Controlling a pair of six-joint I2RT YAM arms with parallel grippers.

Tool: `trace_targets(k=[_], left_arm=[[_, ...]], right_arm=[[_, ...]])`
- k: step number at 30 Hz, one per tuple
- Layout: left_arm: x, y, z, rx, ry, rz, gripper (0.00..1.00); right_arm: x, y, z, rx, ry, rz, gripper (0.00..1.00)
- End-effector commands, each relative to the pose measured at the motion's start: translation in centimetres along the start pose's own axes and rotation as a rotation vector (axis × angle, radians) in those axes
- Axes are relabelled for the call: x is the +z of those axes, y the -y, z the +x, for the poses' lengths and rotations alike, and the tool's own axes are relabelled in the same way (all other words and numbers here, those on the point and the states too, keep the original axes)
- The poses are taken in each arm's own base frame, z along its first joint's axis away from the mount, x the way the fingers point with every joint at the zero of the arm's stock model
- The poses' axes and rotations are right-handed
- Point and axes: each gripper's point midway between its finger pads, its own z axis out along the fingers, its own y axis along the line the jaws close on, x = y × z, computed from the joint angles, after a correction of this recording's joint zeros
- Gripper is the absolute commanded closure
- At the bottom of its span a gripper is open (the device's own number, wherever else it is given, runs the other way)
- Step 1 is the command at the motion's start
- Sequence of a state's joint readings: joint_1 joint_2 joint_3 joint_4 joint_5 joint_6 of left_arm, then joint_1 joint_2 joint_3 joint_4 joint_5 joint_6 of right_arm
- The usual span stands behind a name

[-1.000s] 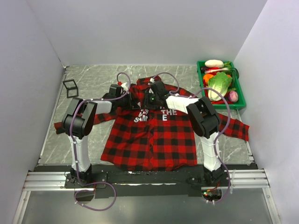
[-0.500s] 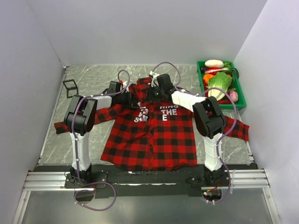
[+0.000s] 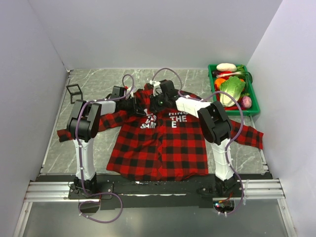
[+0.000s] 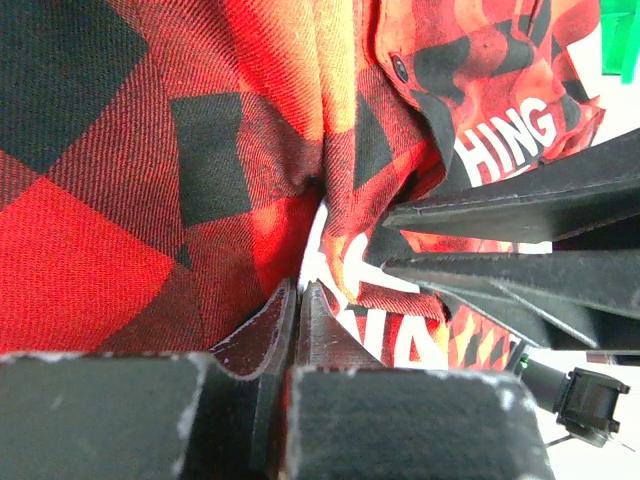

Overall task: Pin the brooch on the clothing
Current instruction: Pin the brooch to the clothes.

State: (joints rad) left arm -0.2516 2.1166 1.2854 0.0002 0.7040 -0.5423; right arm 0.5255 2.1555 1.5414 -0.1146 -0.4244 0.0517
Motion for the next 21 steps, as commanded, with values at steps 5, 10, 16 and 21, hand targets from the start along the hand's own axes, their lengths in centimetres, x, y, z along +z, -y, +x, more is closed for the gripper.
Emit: trace_targets(k=[5, 10, 16, 21], left_arm=[[0.0, 0.7, 0.8, -0.026, -0.051, 0.057, 0.99], [-0.5, 1.4, 0.7, -0.008, -0.047, 0.073, 0.99], [-0.7, 2.0, 0.5, -0.028, -0.037, 0.126, 0.99], [-1.6, 2.5, -0.4, -0.031, -0.008, 0.167, 0.99]], right_arm=[[1.3, -0.7, -0.7, -0.080, 0.008, 0.056, 0.68], [1.4, -0.7, -0.5, -0.090, 0.010, 0.092, 0.66], [0.2, -0.8, -1.3, -0.124, 0.042, 0.093, 0.64], [-1.3, -0.6, -2.2, -0.060, 0.070, 0.044, 0.57]])
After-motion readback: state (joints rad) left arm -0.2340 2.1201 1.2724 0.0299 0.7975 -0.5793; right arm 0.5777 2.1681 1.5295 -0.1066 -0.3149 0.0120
